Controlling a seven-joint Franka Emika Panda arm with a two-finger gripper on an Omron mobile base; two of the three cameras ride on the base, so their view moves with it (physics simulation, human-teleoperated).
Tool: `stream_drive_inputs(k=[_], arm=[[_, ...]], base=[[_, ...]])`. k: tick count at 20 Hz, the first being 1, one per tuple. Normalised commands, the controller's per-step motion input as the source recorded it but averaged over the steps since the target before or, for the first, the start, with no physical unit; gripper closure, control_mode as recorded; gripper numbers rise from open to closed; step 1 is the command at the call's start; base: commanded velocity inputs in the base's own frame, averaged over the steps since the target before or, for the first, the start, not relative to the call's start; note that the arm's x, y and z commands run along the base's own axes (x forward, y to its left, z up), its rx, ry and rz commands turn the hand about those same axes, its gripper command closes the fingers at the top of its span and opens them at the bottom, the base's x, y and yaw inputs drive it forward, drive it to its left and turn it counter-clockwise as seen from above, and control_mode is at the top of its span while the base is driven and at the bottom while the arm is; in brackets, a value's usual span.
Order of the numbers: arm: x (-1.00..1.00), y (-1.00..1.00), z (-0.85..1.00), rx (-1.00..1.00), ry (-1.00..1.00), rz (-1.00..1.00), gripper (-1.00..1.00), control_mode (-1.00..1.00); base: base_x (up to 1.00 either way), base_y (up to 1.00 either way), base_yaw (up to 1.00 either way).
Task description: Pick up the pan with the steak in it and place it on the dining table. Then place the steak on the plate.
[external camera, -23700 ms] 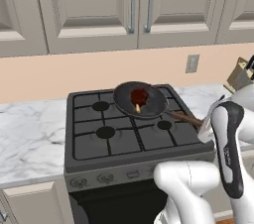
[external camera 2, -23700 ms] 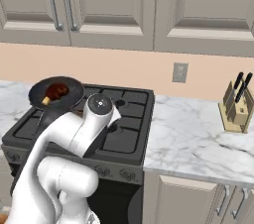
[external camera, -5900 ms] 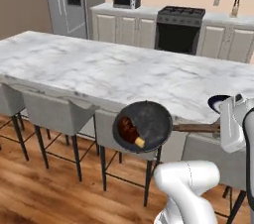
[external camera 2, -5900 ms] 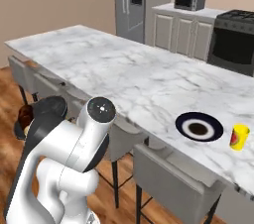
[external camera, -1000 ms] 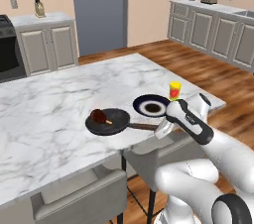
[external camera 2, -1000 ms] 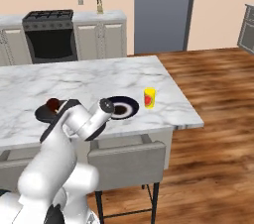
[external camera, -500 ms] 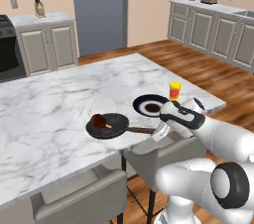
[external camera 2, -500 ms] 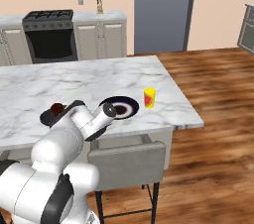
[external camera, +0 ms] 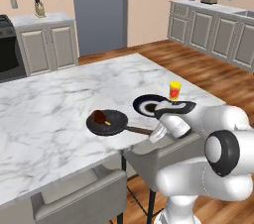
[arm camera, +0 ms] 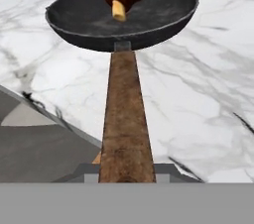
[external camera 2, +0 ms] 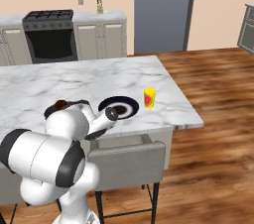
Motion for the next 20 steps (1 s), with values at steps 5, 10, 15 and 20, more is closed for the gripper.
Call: stream_drive_inputs(k=[5, 10, 15, 20], arm=[[0.00, 0.00, 0.00, 0.00, 0.00, 0.00, -1.00, -1.00], [0.00, 0.00, 0.23, 0.02, -0.04, -0.06, -1.00, -1.00], [0.00, 0.05, 0.63, 0.03, -0.02, -0.10, -1.00, -1.00], [-0.06, 0.12, 0.81, 0.01, 0.00, -0.08, -1.00, -1.00]], base=[[0.00, 0.00, 0.00], [0.00, 0.00, 0.00], [0.00, 0.00, 0.00], [0.00, 0.00, 0.00]])
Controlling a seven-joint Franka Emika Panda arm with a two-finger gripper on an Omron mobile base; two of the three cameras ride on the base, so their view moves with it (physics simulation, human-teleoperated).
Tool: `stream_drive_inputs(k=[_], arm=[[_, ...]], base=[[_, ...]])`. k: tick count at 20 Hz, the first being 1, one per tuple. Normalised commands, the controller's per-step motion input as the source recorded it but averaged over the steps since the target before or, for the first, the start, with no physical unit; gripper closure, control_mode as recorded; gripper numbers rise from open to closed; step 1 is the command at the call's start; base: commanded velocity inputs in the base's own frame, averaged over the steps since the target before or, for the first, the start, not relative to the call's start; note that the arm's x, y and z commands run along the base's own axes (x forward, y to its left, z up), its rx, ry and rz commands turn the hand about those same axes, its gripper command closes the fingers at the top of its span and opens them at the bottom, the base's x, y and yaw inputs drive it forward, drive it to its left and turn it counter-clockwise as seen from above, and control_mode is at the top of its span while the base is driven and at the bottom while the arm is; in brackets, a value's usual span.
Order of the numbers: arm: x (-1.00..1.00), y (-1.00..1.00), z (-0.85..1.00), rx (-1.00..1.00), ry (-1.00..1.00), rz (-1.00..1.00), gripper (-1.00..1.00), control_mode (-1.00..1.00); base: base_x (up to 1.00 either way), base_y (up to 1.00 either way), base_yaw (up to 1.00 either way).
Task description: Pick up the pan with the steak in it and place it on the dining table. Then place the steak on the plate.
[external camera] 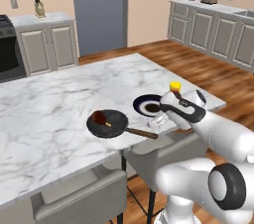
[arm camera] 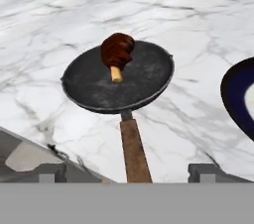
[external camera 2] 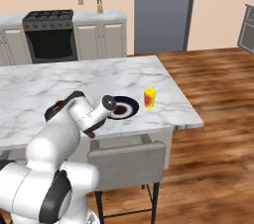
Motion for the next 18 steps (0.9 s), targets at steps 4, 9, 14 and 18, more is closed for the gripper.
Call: stream_drive_inputs(k=[4, 9, 14, 18], arm=[[-0.14, 0.14, 0.79, 0.00, 0.01, -0.07, -1.00, -1.00], [0.10, 0.36, 0.35, 0.00, 0.00, -0.09, -1.00, -1.00], [0.23, 0.40, 0.00, 0.00, 0.00, -0.06, -1.00, -1.00], [0.37, 0.42, 0.01, -0.02, 0.01, -0.07, -1.00, -1.00]], base=[[0.00, 0.00, 0.00], [0.00, 0.00, 0.00], [0.00, 0.00, 0.00], [0.00, 0.00, 0.00]])
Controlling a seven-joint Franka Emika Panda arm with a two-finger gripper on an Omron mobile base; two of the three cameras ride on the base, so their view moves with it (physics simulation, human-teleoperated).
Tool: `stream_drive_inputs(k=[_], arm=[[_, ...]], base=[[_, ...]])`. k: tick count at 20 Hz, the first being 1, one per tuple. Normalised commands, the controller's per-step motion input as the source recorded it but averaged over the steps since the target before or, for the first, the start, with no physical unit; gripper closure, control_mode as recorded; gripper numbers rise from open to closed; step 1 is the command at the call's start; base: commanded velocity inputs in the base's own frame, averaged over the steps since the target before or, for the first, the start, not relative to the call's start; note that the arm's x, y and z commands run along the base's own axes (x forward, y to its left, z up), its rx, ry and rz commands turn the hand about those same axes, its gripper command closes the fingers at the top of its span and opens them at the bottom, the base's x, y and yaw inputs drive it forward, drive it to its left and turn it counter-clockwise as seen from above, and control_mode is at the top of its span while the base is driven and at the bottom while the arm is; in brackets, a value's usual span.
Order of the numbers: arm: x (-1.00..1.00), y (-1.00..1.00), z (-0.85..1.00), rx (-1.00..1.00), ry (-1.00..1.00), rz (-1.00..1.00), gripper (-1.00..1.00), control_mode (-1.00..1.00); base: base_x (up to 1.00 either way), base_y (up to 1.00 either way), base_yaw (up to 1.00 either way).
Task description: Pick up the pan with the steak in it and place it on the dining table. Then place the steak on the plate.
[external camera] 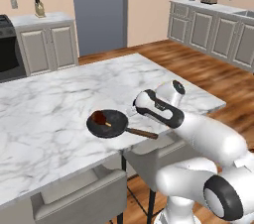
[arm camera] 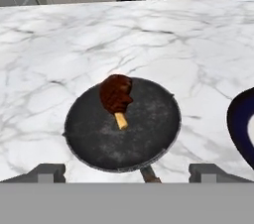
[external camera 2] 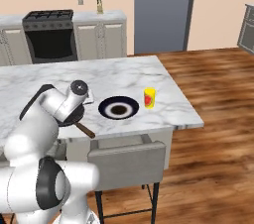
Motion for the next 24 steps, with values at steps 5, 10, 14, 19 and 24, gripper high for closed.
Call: stream_drive_inputs(k=[5, 10, 14, 19, 24], arm=[[0.39, 0.50, 0.00, -0.04, 0.04, -0.07, -1.00, -1.00], [0.28, 0.52, 0.00, -0.06, 0.07, -0.06, -1.00, -1.00], [0.17, 0.39, 0.00, -0.04, 0.05, -0.03, -1.00, -1.00], [0.03, 0.11, -0.05, 0.00, 0.01, 0.00, -1.00, -1.00], [0.12, 0.18, -0.24, -0.01, 0.06, 0.00, -1.00, -1.00]], base=[[0.00, 0.00, 0.00], [0.00, 0.00, 0.00], [0.00, 0.00, 0.00], [0.00, 0.00, 0.00], [0.00, 0.00, 0.00]])
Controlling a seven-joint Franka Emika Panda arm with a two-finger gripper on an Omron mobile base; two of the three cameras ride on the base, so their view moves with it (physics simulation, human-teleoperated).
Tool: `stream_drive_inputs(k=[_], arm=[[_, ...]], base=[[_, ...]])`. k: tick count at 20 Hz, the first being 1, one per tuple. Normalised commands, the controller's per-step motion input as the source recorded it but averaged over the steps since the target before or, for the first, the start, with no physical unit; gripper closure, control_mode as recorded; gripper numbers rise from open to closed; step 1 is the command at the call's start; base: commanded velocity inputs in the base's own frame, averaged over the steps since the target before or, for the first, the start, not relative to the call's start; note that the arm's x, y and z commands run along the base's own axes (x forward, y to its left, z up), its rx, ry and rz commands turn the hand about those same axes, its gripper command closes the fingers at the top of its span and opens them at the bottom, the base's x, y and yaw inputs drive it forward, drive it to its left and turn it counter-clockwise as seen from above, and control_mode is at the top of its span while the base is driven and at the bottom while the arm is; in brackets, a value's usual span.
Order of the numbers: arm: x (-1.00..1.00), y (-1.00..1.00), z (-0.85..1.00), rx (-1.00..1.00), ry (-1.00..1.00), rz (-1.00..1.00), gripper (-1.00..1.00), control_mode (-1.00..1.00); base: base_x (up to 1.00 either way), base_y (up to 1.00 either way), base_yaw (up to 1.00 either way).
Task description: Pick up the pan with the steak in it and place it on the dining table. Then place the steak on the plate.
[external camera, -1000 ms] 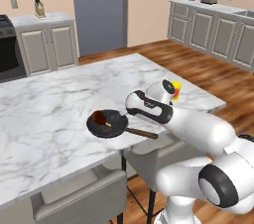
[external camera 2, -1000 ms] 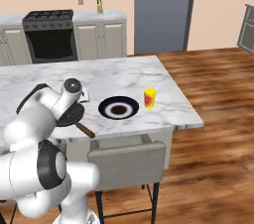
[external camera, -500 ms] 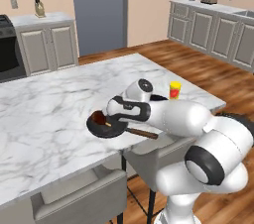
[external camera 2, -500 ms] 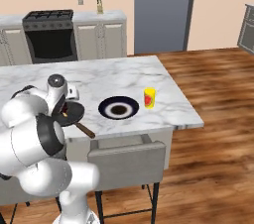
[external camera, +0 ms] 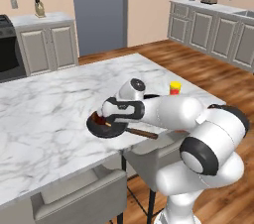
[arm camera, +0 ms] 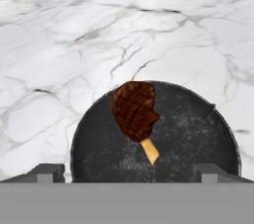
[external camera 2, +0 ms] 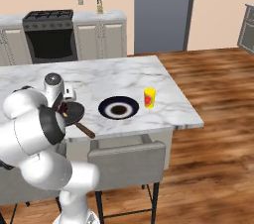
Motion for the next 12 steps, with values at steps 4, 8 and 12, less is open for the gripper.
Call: stream_drive_inputs(k=[4, 8, 12], arm=[[0.11, 0.17, -0.31, -0.02, 0.07, 0.00, -1.00, -1.00], [0.01, 0.09, -0.44, -0.07, 0.03, 0.01, -1.00, -1.00], [0.00, 0.00, -0.18, -0.03, 0.01, 0.01, -1.00, -1.00]], base=[[0.00, 0.00, 0.00], [0.00, 0.00, 0.00], [0.00, 0.00, 0.00]])
